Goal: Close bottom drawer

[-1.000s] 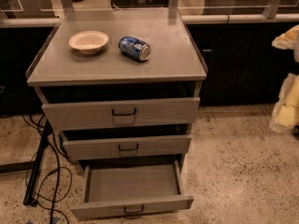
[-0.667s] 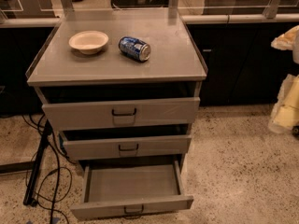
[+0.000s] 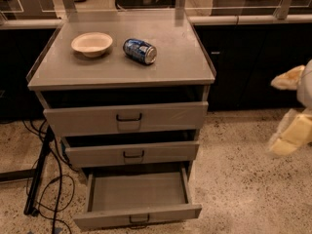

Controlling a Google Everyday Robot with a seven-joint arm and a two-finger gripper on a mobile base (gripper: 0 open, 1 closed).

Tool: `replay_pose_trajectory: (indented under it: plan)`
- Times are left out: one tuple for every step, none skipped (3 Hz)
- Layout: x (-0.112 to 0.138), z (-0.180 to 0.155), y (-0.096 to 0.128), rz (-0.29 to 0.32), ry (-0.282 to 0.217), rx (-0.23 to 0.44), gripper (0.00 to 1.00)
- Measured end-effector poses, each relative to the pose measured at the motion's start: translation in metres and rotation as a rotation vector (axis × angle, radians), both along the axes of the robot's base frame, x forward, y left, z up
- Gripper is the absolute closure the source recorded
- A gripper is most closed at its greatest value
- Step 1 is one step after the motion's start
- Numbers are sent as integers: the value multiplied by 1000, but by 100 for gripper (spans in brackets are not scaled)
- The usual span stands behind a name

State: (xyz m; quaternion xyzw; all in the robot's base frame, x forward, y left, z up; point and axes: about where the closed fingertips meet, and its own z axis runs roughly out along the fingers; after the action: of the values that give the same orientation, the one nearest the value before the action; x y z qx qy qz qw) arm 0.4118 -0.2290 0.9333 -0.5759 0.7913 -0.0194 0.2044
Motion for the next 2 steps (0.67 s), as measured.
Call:
replay_pose_trajectory:
  plan:
    - [-11,-51,3,11,9,73,43]
    - [-17,-110,4,-8,40,148,66]
